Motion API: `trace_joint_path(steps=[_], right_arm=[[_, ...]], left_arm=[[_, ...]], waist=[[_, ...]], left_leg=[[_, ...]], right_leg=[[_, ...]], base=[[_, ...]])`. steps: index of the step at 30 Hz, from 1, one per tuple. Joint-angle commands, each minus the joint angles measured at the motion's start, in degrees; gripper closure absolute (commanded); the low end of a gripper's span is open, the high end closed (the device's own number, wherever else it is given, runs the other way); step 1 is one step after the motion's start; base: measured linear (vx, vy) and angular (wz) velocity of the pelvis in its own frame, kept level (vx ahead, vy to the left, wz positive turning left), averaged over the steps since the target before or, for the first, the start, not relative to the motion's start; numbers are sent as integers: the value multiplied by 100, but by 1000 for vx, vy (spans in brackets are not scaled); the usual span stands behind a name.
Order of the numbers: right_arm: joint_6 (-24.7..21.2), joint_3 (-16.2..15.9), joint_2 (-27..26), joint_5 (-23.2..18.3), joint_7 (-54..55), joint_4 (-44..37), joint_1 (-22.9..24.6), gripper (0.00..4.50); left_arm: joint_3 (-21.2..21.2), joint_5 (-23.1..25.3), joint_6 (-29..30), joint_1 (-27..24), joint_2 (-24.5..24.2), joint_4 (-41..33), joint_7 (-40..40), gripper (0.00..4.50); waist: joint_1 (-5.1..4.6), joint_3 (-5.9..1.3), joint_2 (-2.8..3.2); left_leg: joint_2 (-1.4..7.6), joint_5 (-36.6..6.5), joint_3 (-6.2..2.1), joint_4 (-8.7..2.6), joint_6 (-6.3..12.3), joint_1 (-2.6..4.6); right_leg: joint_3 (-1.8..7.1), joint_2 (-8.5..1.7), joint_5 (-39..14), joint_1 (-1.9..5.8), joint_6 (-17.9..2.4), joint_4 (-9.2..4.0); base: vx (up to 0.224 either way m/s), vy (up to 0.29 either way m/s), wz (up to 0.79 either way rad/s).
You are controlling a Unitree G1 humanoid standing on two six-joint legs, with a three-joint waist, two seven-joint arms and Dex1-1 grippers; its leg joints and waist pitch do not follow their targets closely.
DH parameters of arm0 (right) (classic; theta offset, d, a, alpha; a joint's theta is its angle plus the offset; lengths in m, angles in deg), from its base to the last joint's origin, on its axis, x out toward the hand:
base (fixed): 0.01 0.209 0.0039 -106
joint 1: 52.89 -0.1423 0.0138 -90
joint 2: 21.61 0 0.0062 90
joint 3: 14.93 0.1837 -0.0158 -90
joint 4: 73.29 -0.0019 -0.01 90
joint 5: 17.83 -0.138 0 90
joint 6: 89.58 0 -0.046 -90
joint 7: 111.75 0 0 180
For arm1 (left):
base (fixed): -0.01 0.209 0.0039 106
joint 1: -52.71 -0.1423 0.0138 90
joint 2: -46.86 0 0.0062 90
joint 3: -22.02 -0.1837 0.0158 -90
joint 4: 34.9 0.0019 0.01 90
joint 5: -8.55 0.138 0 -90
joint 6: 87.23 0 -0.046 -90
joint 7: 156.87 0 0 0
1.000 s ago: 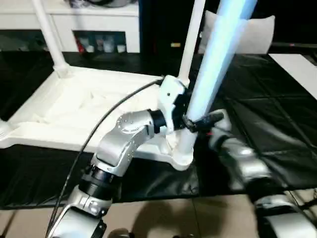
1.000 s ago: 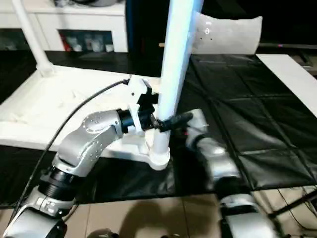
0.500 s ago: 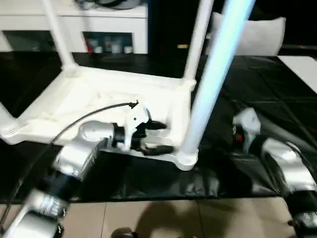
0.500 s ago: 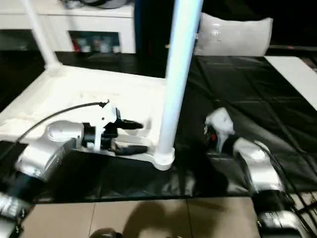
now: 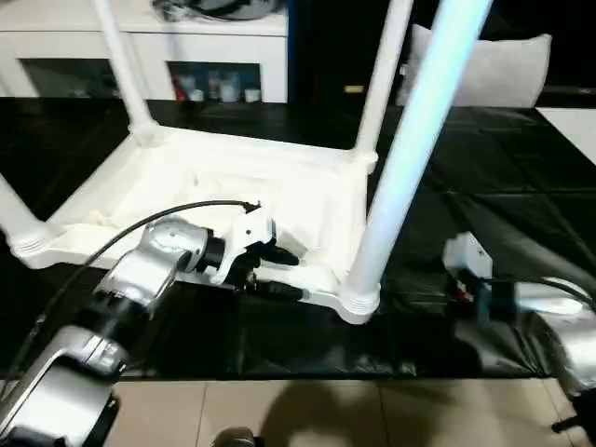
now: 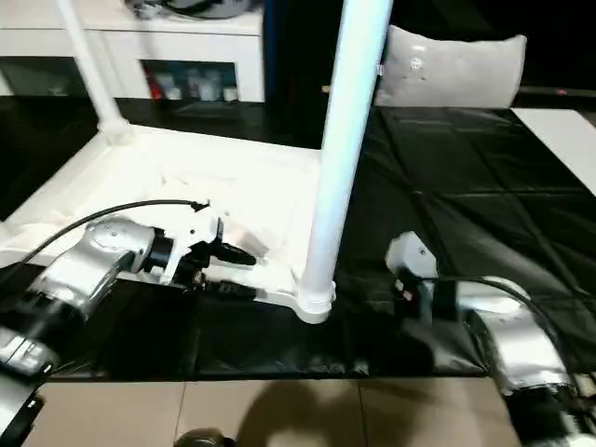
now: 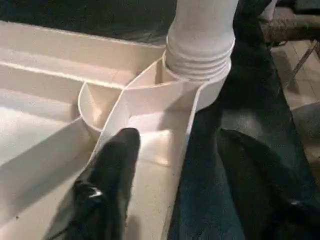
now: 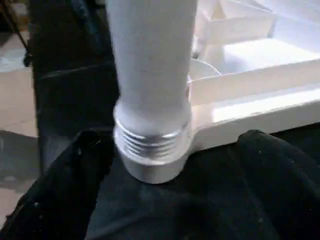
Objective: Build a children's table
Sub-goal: Rotate table base, then rotate leg to tighten
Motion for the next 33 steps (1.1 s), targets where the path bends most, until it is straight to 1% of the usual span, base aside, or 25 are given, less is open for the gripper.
trace_joint_path(steps=[1, 3, 4, 5, 6, 8, 10, 11, 12, 13, 15, 16, 17, 18, 19, 20, 21, 22, 23, 25, 26, 27, 29, 31, 33], right_arm=[[-156, 18, 112, -127, -91, -200, 35, 0], [-332, 22, 192, -226, -181, -374, 93, 0], [-340, 23, 195, -230, -184, -383, 95, 0], [-402, 30, 213, -257, -200, -447, 109, 0], [-471, 32, 232, -286, -206, -519, 122, 0], [-542, 36, 244, -301, -211, -581, 132, 0], [-554, 36, 245, -303, -208, -592, 134, 0], [-620, 29, 254, -320, -196, -656, 147, 0], [-632, 27, 257, -324, -193, -668, 148, 0], [-663, 20, 263, -340, -187, -702, 157, 0], [-743, 21, 276, -370, -182, -781, 181, 0], [-752, 22, 278, -374, -183, -788, 184, 0], [-800, 29, 286, -392, -181, -831, 197, 0], [-819, 33, 291, -401, -181, -848, 204, 0], [-832, 35, 296, -409, -183, -861, 209, 0], [-844, 36, 301, -415, -183, -871, 213, 0], [-853, 38, 312, -420, -185, -886, 225, 0], [-853, 38, 313, -420, -186, -887, 225, 0], [-874, 46, 313, -426, -183, -904, 232, 0], [-908, 53, 311, -435, -178, -915, 226, 0], [-935, 54, 309, -444, -174, -928, 225, 0], [-956, 57, 303, -460, -173, -942, 223, 0], [-984, 64, 292, -482, -169, -957, 219, 0], [-1033, 77, 287, -502, -161, -974, 203, 0], [-1068, 88, 271, -522, -146, -973, 167, 0]], left_arm=[[-57, 123, -192, 95, 51, 179, 25, 210], [-29, 216, -407, 183, 157, 479, 82, 218], [-28, 223, -421, 188, 163, 495, 88, 218], [-30, 279, -523, 226, 193, 613, 108, 244], [-53, 353, -633, 276, 223, 762, 96, 254], [-65, 418, -733, 327, 257, 915, 62, 261], [-67, 429, -758, 340, 267, 952, 60, 283], [-88, 502, -887, 409, 316, 1142, 60, 293], [-91, 516, -911, 422, 325, 1176, 62, 298], [-106, 559, -968, 455, 346, 1258, 70, 300], [-113, 634, -1071, 525, 401, 1442, 51, 321], [-115, 639, -1073, 531, 406, 1456, 43, 321], [-130, 687, -1113, 578, 431, 1572, -18, 342], [-137, 706, -1130, 592, 437, 1607, -33, 344], [-143, 714, -1132, 601, 440, 1630, -55, 346], [-137, 726, -1144, 610, 447, 1658, -74, 356], [-144, 743, -1138, 624, 457, 1700, -127, 371], [-144, 744, -1137, 625, 458, 1703, -131, 371], [-159, 792, -1177, 653, 467, 1787, -133, 388], [-159, 847, -1245, 700, 493, 1916, -127, 391], [-171, 894, -1277, 728, 508, 2006, -143, 402], [-168, 895, -1246, 739, 521, 2042, -191, 402], [-156, 881, -1207, 746, 536, 2067, -256, 420], [-98, 793, -1069, 747, 568, 2036, -394, 424], [-80, 748, -977, 746, 583, 2000, -533, 443]], waist=[[29, -423, -21], [40, -430, -10], [41, -431, -16], [47, -438, -14], [51, -437, -12], [63, -442, -2], [63, -440, -9], [67, -433, -6], [80, -437, 11], [83, -436, 2], [115, -435, 19], [120, -432, 15], [130, -434, 23], [142, -438, 24], [144, -438, 37], [141, -441, 33], [145, -450, 35], [145, -450, 35], [146, -448, 39], [151, -452, 42], [152, -458, 39], [152, -460, 42], [150, -456, 40], [152, -458, 40], [141, -466, 37]], left_leg=[[488, -818, -232, -353, 447, 41], [502, -788, -239, -356, 425, 32], [498, -784, -235, -353, 432, 31], [507, -781, -241, -354, 425, 28], [501, -771, -243, -357, 432, 21], [502, -767, -247, -358, 417, 22], [506, -770, -244, -357, 406, 26], [492, -761, -233, -354, 421, 26], [495, -788, -233, -353, 407, 41], [492, -784, -233, -354, 411, 35], [510, -845, -241, -359, 375, 54], [511, -863, -243, -361, 365, 55], [505, -869, -242, -362, 347, 61], [528, -870, -251, -371, 332, 66], [535, -871, -253, -373, 339, 66], [547, -869, -257, -375, 344, 67], [556, -855, -264, -375, 345, 60], [558, -846, -263, -376, 345, 57], [559, -826, -262, -376, 351, 58], [563, -812, -264, -376, 362, 60], [574, -799, -268, -378, 361, 59], [586, -788, -274, -377, 361, 54], [580, -797, -267, -376, 357, 55], [573, -773, -262, -376, 359, 51], [609, -696, -275, -381, 386, 45]], right_leg=[[443, -724, -2253, 309, 190, -632], [443, -736, -2168, 312, 183, -631], [442, -730, -2152, 310, 202, -635], [441, -746, -2109, 316, 183, -623], [435, -735, -2087, 317, 206, -630], [434, -752, -2077, 322, 231, -624], [430, -758, -2079, 320, 227, -633], [423, -741, -2106, 311, 229, -647], [422, -739, -2147, 305, 259, -657], [423, -737, -2143, 310, 279, -659], [418, -751, -2213, 299, 305, -672], [415, -750, -2235, 300, 313, -675], [414, -747, -2252, 297, 321, -684], [416, -766, -2222, 305, 296, -675], [418, -762, -2184, 303, 274, -673], [419, -764, -2137, 303, 253, -667], [428, -788, -2061, 311, 200, -647], [431, -792, -2051, 313, 181, -648], [432, -793, -2030, 314, 153, -651], [437, -797, -1987, 316, 134, -646], [442, -802, -1918, 318, 105, -628], [445, -813, -1846, 322, 63, -618], [447, -826, -1866, 327, 38, -620], [448, -826, -1888, 334, 26, -621], [457, -828, -1723, 338, -42, -592]], base=[[0, 0, 0], [0, 0, 0], [0, 0, 0], [0, 0, 0], [0, 0, 0], [0, 0, 0], [0, 0, 0], [0, 0, 0], [0, 0, 0], [0, 0, 0], [0, 0, 0], [0, 0, 0], [0, 0, 0], [0, 0, 0], [0, 0, 0], [0, 0, 0], [0, 0, 0], [0, 0, 0], [0, 0, 0], [0, 0, 0], [0, 0, 0], [0, 0, 0], [0, 0, 0], [0, 0, 0], [0, 0, 0]])
